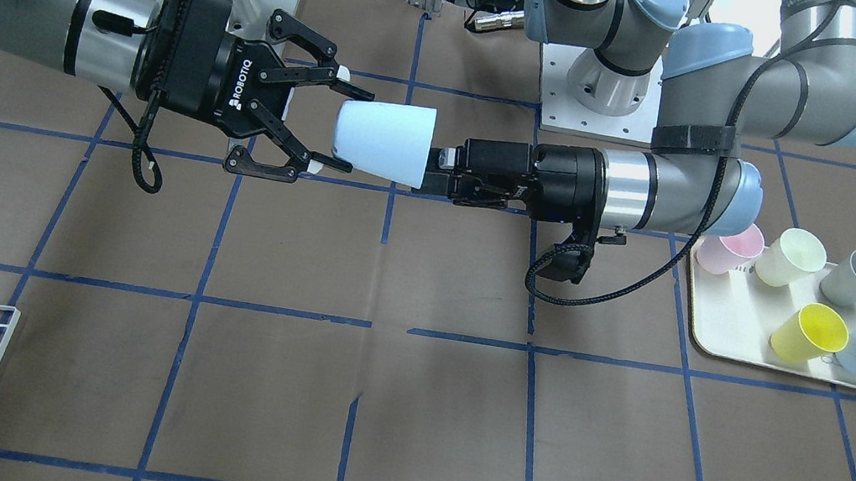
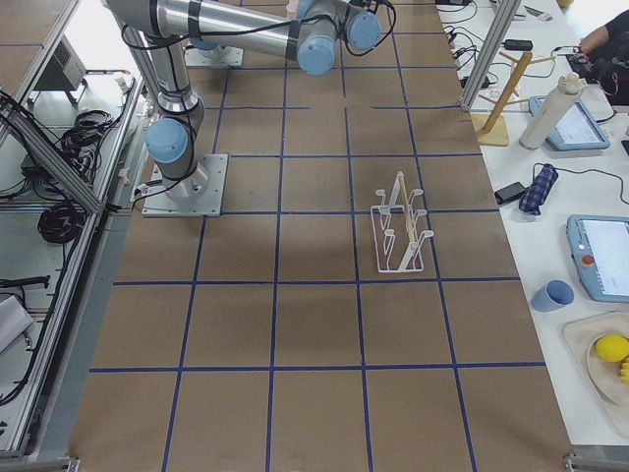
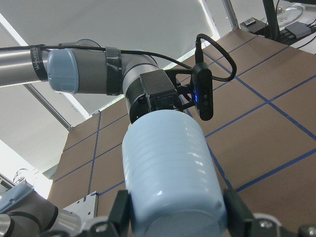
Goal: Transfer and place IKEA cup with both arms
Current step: 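Close the left gripper on the cup's base beside the right gripper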
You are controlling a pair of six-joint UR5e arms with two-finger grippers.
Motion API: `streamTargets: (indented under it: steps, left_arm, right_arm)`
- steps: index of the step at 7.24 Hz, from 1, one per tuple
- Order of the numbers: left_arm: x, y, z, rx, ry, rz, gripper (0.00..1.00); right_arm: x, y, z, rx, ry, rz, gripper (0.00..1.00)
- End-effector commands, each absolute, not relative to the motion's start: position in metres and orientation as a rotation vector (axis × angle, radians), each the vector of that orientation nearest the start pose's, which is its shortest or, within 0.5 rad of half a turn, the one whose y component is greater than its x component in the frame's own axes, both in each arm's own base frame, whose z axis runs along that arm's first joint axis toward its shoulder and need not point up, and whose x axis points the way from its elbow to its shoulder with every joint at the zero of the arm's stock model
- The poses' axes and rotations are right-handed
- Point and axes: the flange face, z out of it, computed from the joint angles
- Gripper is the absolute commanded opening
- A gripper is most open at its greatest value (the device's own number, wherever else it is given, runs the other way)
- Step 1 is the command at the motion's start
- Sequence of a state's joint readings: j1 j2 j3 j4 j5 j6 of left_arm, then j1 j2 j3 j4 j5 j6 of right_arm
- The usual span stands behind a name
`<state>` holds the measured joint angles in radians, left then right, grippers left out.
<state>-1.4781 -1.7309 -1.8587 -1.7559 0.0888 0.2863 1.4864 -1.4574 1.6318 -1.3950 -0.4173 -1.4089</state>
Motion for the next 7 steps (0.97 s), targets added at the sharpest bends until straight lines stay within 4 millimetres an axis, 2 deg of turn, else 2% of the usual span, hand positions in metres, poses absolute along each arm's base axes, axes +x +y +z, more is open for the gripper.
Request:
streamTargets:
  steps: [1,3,4,5,6,7]
  left_arm:
    - [-0.188,-0.51,0.342,0.316,-1.613,-0.237,0.78]
    - [-0.188,-0.511,0.339,0.292,-1.616,-0.215,0.62]
    - [-0.188,-0.51,0.343,0.285,-1.616,-0.207,0.47]
    - [-0.188,-0.508,0.345,0.281,-1.616,-0.202,0.27]
    - [-0.188,-0.507,0.347,0.277,-1.616,-0.198,0.11]
    - [-0.188,-0.506,0.351,0.271,-1.62,-0.193,0.0]
  right_arm:
    - [0.184,-0.531,0.444,-1.051,1.715,-0.621,0.29]
    - [0.192,-0.529,0.442,-1.066,1.704,-0.612,0.33]
    - [0.192,-0.53,0.44,-1.064,1.705,-0.608,0.35]
    - [0.192,-0.53,0.44,-1.063,1.706,-0.607,0.37]
    - [0.192,-0.531,0.44,-1.07,1.703,-0.617,0.41]
    - [0.192,-0.531,0.441,-1.072,1.703,-0.62,0.46]
